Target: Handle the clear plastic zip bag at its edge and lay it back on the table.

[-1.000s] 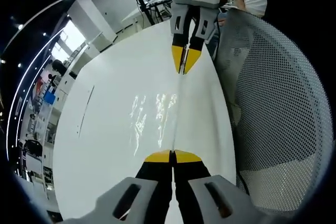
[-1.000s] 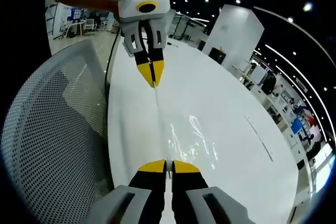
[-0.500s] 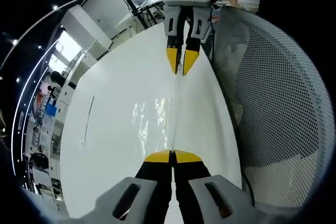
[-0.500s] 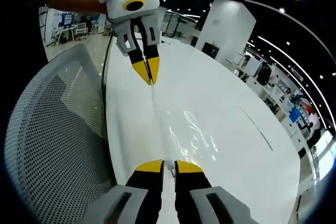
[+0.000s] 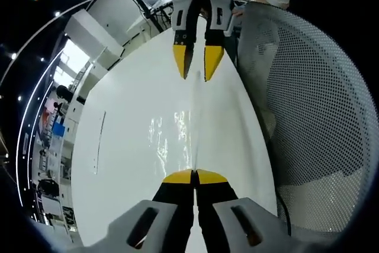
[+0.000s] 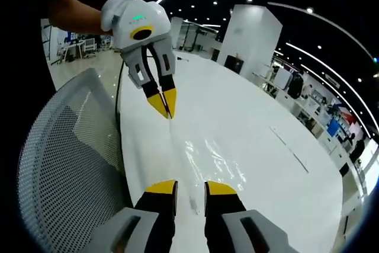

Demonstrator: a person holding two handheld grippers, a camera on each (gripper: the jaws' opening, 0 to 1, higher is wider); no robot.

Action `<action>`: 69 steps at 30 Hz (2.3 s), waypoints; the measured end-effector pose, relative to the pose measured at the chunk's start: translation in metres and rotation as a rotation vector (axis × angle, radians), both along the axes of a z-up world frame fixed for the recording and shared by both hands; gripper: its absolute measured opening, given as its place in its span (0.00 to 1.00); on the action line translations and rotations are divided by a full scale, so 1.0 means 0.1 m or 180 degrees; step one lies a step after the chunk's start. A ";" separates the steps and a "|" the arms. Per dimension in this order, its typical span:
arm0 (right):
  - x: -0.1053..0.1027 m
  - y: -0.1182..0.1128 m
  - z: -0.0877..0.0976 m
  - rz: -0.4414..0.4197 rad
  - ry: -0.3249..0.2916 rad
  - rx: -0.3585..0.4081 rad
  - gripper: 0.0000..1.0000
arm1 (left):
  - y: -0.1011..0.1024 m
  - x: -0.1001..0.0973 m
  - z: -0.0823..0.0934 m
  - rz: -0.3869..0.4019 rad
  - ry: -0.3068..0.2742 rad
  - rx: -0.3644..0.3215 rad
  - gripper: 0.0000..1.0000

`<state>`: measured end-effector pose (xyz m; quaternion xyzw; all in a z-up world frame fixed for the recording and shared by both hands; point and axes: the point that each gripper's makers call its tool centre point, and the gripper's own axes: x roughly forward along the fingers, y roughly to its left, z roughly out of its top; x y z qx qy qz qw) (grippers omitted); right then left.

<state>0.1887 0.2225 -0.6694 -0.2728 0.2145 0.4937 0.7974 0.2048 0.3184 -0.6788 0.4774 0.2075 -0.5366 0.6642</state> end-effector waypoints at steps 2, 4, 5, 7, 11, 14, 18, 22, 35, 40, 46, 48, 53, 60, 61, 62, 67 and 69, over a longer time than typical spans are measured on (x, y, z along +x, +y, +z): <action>0.00 0.04 0.04 0.0009 0.0017 0.0063 0.15 | 0.00 0.00 -0.01 -0.0010 -0.0005 0.0013 0.00; 0.02 0.07 0.07 0.0015 0.0005 0.0082 0.15 | 0.00 -0.01 -0.01 -0.0009 -0.0004 0.0017 0.00; 0.03 0.09 0.09 0.0019 0.0003 0.0108 0.15 | 0.00 -0.01 -0.01 -0.0010 -0.0007 0.0017 0.00; 0.05 0.11 0.10 0.0025 -0.0011 0.0112 0.14 | 0.00 -0.02 -0.01 -0.0013 -0.0012 0.0026 0.00; 0.07 0.14 0.02 0.0059 0.0025 0.0047 0.14 | -0.01 -0.04 -0.02 -0.0019 -0.0002 0.0027 0.00; 0.08 0.15 -0.04 0.0091 0.0039 -0.0004 0.13 | -0.02 -0.05 -0.02 -0.0039 0.0002 0.0022 0.00; 0.08 0.16 -0.10 0.0095 0.0096 -0.0010 0.13 | -0.05 -0.06 0.00 -0.0021 0.0044 -0.0026 0.00; 0.08 0.17 -0.12 0.0108 0.0129 -0.0013 0.12 | -0.08 -0.08 0.01 -0.0034 0.0062 -0.0061 0.00; 0.05 0.26 -0.23 0.0168 0.0228 -0.0046 0.00 | -0.11 -0.13 0.06 0.0057 0.0314 -0.0328 0.01; 0.06 0.28 -0.24 0.0133 0.0274 -0.0013 0.00 | -0.16 -0.19 0.17 -0.0013 0.0248 -0.0504 0.12; 0.08 0.30 -0.24 0.0118 0.0302 -0.0012 0.00 | -0.28 -0.23 0.23 -0.0157 0.0119 -0.0510 0.13; 0.08 0.31 -0.24 0.0118 0.0305 -0.0021 0.00 | -0.33 -0.24 0.24 -0.0220 0.0078 -0.0496 0.12; 0.09 0.33 -0.22 0.0097 0.0333 -0.0006 0.00 | -0.48 -0.28 0.21 -0.0334 0.0083 -0.0481 0.09; 0.11 0.37 -0.11 0.0016 0.0408 0.0089 0.00 | -0.53 -0.24 0.03 -0.0461 -0.0022 -0.0195 0.09; 0.11 0.39 -0.09 -0.0008 0.0441 0.0126 0.00 | -0.54 -0.23 0.03 -0.0469 -0.0040 -0.0183 0.09; 0.11 0.39 -0.07 -0.0019 0.0455 0.0144 0.00 | -0.54 -0.22 0.02 -0.0470 -0.0080 -0.0158 0.09; 0.13 0.40 -0.05 -0.0039 0.0434 0.0160 0.00 | -0.55 -0.17 0.00 -0.0517 -0.0221 -0.0045 0.01; 0.15 0.40 -0.03 -0.0060 0.0408 0.0169 0.00 | -0.54 -0.17 0.00 -0.0507 -0.0229 -0.0029 0.00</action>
